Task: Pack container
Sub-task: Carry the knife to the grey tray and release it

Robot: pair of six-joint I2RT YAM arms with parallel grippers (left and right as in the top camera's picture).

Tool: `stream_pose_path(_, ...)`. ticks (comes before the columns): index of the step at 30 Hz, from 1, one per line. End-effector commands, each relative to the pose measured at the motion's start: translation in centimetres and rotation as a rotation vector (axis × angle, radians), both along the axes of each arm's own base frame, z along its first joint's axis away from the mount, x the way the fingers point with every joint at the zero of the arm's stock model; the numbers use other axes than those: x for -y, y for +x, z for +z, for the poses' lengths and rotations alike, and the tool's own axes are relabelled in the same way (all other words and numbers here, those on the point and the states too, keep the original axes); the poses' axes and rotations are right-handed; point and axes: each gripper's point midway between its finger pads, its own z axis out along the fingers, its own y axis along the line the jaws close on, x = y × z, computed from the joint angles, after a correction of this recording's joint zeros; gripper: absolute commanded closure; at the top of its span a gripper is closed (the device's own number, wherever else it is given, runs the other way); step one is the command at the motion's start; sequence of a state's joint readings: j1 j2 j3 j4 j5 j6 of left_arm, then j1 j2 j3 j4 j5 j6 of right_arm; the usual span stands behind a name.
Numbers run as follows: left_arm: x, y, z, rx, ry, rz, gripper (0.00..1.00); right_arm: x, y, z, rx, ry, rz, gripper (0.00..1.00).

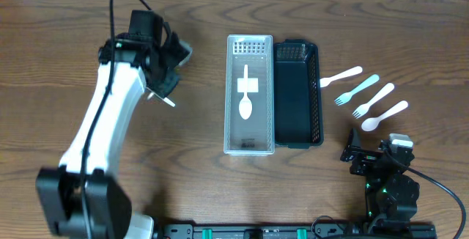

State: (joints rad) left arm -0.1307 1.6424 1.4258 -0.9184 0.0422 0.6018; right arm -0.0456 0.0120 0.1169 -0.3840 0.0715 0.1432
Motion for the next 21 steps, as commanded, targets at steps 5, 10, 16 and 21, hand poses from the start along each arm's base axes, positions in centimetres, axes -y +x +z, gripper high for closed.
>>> stream_pose_path(5, 9.1, 2.3, 3.3, 0.063, -0.463, 0.274, 0.95, 0.2, 0.0, 0.0, 0.002, -0.012, -0.01, 0.01)
stream_pose_path(10, 14.4, 1.1, 1.4, -0.006, -0.476, 0.214, 0.94, 0.2, 0.0, 0.0, 0.002, -0.012, -0.01, 0.01)
stream_pose_path(16, 18.8, -1.2, -1.0, -0.093, -0.453, 0.156, 0.94, 0.2, 0.0, 0.0, 0.002, -0.012, -0.01, 0.01)
stream_pose_path(21, 18.5, -0.9, -1.7, -0.099, -0.442, 0.187, 0.83, 0.2, 0.0, 0.0, 0.002, -0.012, -0.01, 0.01)
